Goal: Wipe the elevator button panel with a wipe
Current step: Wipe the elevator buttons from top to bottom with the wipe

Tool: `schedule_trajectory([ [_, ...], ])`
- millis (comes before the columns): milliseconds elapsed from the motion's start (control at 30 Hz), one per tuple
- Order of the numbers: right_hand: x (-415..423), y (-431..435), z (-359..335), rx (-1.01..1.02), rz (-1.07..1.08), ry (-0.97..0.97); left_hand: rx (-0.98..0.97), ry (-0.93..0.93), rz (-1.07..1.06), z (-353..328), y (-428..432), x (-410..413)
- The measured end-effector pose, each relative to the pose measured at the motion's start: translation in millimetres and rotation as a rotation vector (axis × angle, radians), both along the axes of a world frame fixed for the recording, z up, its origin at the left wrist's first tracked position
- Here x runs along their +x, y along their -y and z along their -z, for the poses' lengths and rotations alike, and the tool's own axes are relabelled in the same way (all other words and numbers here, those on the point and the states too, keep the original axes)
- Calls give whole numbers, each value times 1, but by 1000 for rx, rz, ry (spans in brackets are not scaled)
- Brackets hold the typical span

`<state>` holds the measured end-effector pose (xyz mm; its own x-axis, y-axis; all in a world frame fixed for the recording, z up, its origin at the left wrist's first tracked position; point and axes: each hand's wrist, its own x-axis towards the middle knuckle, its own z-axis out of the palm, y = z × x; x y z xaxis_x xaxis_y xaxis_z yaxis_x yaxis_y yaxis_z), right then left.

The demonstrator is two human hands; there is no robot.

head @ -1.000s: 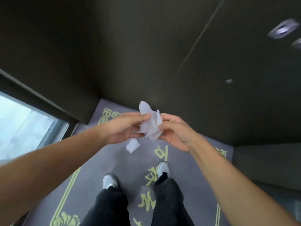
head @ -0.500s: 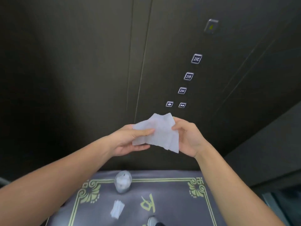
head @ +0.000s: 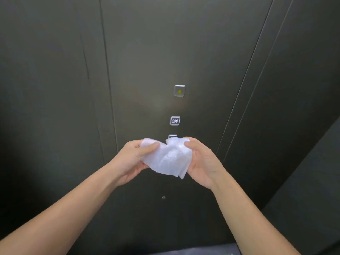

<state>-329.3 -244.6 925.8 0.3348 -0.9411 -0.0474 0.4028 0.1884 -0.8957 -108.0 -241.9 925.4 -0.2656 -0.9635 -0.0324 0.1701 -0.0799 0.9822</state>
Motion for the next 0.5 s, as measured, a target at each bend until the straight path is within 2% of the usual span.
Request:
schedule_trajectory([
  [67,-12,14,-10,42,-3,3,-142,122,-59,-19,6,-17],
  [133,-21,27,-17,-26,-34,-102,-464,420,-182,-39,8,-35],
  [200,-28,38,-20,-146,-37,-166,-732,621,-94,-59,2,-55],
  [233,-31,43,-21,-186,-15,-168,-766,609,-30,-64,-2,-64],
  [267,-32,48,-23,-195,9,-154,-754,563,-27,-66,-3,-71],
  [333,-36,56,-25,-169,17,-69,-699,513,-160,-59,0,-78],
  [433,-40,67,-25,-120,-43,47,-560,604,-272,-47,6,-80],
  [500,-40,71,-25,-106,-106,91,-481,553,-288,-43,13,-78],
])
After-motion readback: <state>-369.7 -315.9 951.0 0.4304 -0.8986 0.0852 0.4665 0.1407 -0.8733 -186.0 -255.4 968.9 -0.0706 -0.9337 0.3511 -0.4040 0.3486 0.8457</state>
